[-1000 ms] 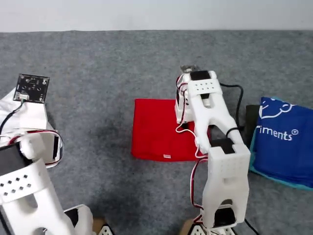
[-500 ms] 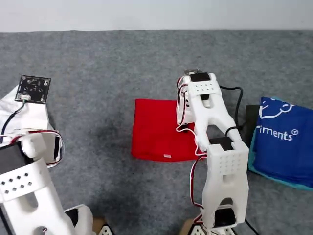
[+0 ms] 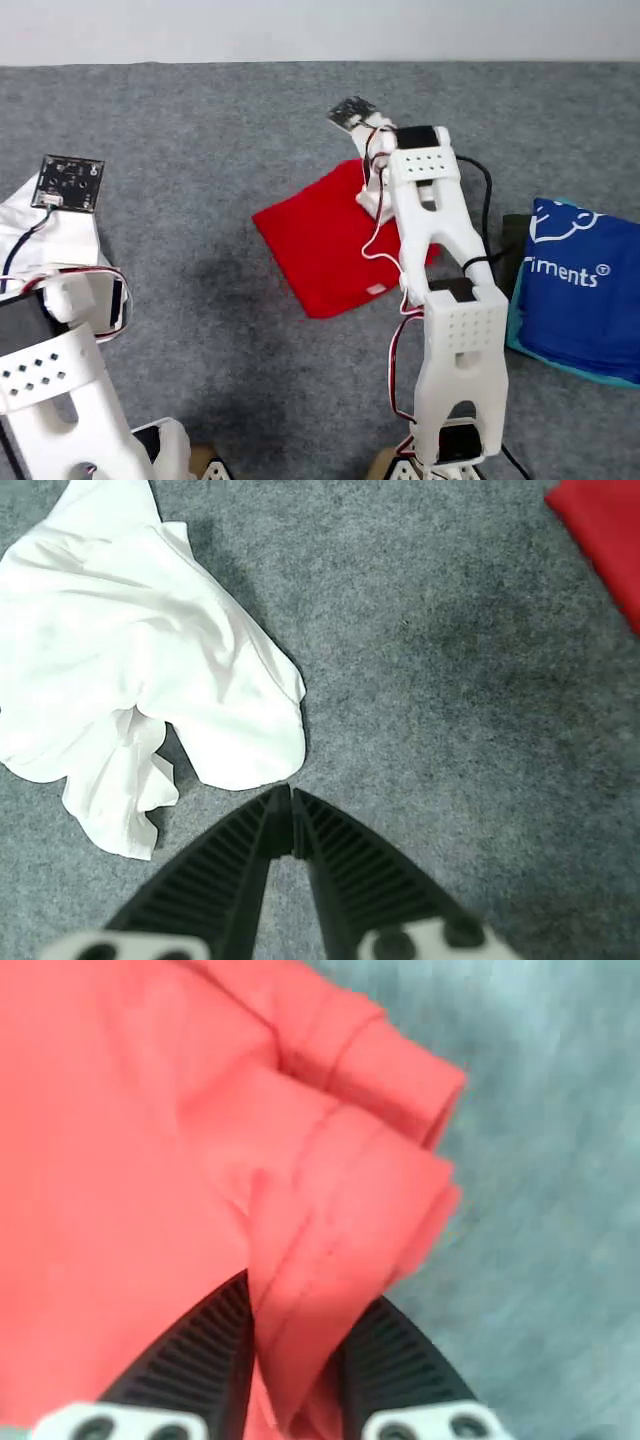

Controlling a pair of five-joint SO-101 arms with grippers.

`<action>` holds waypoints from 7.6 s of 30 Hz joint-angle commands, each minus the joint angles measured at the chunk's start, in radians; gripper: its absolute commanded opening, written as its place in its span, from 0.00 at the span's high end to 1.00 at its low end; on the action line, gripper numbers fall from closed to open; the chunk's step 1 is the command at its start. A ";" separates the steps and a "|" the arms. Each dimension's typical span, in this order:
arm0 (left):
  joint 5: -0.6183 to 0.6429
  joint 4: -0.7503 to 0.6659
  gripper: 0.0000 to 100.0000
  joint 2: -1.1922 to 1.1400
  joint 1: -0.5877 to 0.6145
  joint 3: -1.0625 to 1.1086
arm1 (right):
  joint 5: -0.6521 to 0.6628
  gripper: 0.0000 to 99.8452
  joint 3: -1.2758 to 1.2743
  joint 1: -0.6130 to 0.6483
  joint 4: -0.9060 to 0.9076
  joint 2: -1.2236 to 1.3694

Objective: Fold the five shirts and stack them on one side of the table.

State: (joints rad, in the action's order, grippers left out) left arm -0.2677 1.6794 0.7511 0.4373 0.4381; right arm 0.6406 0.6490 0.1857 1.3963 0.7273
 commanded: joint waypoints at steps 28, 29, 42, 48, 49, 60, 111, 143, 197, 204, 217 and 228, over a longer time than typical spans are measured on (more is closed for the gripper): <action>-0.011 0.009 0.99 0.023 0.006 -0.007 | -0.956 0.74 0.907 -0.005 0.404 0.269; -0.011 0.009 0.99 0.023 0.006 -0.007 | -0.974 0.74 0.868 -0.001 0.404 0.248; -0.011 0.009 0.99 0.015 0.006 -0.005 | -1.330 0.50 0.292 0.124 0.374 -0.027; -0.011 0.009 0.99 0.015 0.006 -0.005 | -1.356 0.50 0.295 0.128 0.245 0.105; -0.011 0.009 0.99 0.015 0.006 -0.004 | -1.366 0.52 0.295 0.128 0.216 0.127; -0.011 0.023 0.99 0.017 0.006 -0.004 | -1.453 0.54 0.295 0.128 0.102 0.344; -0.044 0.058 0.99 0.025 0.006 -0.010 | -0.249 0.99 -0.267 -0.527 0.400 -0.742; -0.044 0.058 0.99 0.025 0.006 -0.005 | -0.006 0.91 -0.261 -0.983 0.102 -0.390; -0.044 0.074 0.99 0.025 0.002 -0.004 | 0.081 0.99 0.002 -1.010 0.004 -0.251; -0.044 0.074 0.99 0.025 0.002 -0.004 | 0.081 0.99 0.031 -0.993 -0.196 -0.028; -0.043 0.074 0.99 0.025 0.002 -0.010 | 0.074 0.99 0.239 -0.835 0.231 -0.196; -0.043 0.075 0.99 0.026 0.008 -0.056 | -0.041 0.99 0.324 -0.668 0.251 0.025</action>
State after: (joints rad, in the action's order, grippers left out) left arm -0.3030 1.7315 0.7572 0.4373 0.4335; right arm 0.6191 0.8531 -0.5201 1.5650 0.7948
